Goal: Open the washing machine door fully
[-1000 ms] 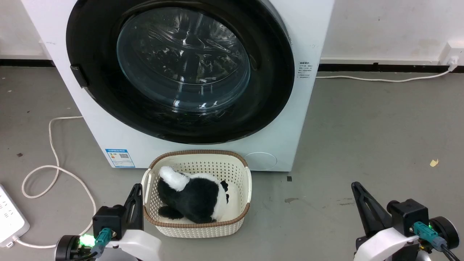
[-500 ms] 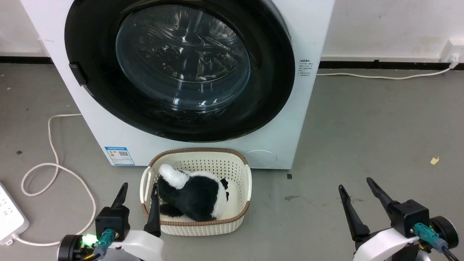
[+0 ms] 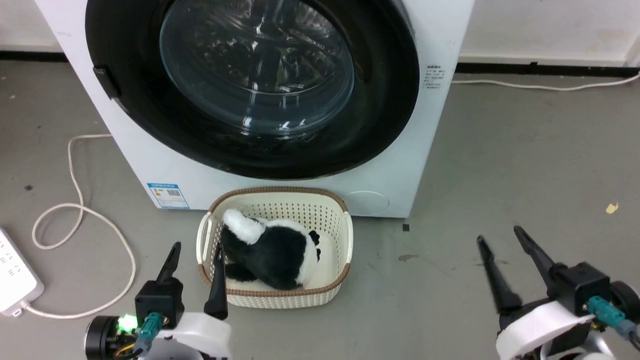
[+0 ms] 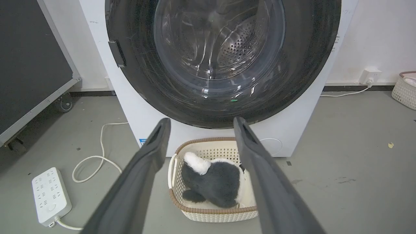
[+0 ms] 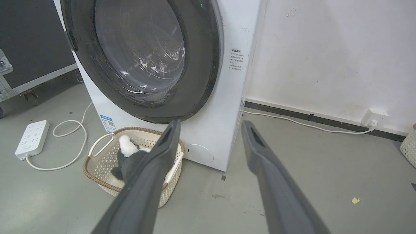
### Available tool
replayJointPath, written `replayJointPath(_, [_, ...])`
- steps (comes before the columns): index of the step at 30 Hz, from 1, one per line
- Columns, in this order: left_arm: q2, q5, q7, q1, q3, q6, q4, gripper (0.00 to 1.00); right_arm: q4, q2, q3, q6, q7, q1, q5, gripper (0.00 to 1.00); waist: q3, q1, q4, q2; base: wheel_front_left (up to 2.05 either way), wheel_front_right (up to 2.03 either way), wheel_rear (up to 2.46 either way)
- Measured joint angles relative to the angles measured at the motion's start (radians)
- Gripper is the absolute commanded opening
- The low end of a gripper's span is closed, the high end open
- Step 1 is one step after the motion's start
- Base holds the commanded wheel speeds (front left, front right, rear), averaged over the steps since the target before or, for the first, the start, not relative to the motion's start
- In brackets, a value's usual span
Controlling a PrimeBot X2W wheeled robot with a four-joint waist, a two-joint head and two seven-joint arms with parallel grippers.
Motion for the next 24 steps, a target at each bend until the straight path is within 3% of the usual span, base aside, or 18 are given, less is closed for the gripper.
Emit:
replayJointPath(12, [0.0, -0.014, -0.024, -0.025, -0.026, 0.022, -0.015, 1.0, -0.001, -0.037, -0.011, 0.0, -0.002, -0.082, 0.108, 0.0, 0.052, 0.0, 0.028, 0.0, 0.0, 0.0, 0.0])
replayJointPath(24, [0.0, -0.025, -0.052, -0.044, -0.06, 0.05, -0.022, 1.0, 0.008, -0.049, -0.069, 0.0, 0.086, -0.226, 0.299, 0.0, 0.1, 0.0, 0.07, 0.0, 0.0, 0.0, 0.0])
